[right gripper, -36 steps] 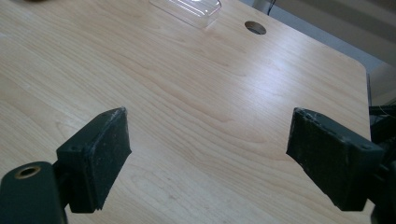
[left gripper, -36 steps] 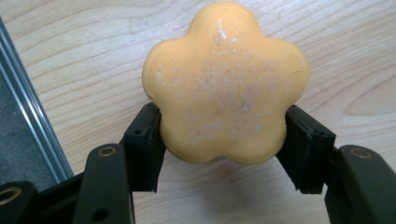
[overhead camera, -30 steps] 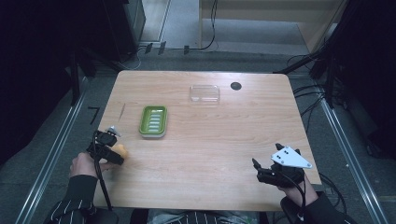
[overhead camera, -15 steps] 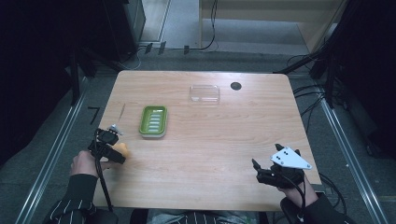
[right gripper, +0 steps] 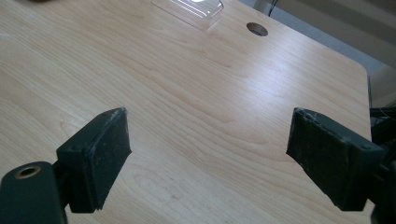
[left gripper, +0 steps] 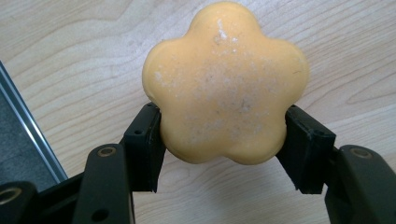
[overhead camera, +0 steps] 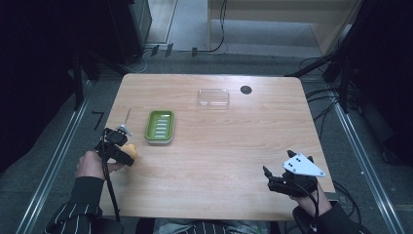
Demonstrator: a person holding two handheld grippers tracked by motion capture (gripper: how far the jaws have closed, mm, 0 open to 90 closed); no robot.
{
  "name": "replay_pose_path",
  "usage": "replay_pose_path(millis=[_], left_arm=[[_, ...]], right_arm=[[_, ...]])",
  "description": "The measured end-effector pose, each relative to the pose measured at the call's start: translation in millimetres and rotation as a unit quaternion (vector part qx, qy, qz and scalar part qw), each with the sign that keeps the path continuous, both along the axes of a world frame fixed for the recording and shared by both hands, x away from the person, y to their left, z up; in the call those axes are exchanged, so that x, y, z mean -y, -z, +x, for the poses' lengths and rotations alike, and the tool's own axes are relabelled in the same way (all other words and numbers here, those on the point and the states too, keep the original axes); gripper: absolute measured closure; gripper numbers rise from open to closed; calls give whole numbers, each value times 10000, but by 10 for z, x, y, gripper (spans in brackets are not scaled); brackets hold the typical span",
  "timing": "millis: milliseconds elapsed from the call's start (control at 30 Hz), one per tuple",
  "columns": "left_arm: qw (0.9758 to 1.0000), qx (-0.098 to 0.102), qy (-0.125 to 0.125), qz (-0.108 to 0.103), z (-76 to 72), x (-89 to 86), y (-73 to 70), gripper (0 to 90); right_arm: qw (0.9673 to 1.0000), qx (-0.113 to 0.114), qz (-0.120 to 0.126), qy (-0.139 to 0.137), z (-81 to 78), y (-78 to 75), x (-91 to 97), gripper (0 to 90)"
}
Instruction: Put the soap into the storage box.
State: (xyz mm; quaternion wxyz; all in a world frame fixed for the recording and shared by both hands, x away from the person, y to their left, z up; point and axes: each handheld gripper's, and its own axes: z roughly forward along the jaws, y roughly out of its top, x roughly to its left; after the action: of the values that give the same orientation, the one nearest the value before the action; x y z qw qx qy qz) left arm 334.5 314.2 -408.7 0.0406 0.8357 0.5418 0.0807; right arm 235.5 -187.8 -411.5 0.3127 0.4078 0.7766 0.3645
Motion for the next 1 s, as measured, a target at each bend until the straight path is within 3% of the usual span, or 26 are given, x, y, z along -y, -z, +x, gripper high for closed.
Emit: replay_pose_path(millis=[567, 1000], left_arm=[[9998, -87, 153, 39, 122, 46, -56, 397], [9998, -44, 189, 28, 217, 65, -117, 397]], right_arm=[[10000, -6, 6, 7, -5, -1, -11, 137], [10000, -3, 8, -2, -5, 0, -2, 137]])
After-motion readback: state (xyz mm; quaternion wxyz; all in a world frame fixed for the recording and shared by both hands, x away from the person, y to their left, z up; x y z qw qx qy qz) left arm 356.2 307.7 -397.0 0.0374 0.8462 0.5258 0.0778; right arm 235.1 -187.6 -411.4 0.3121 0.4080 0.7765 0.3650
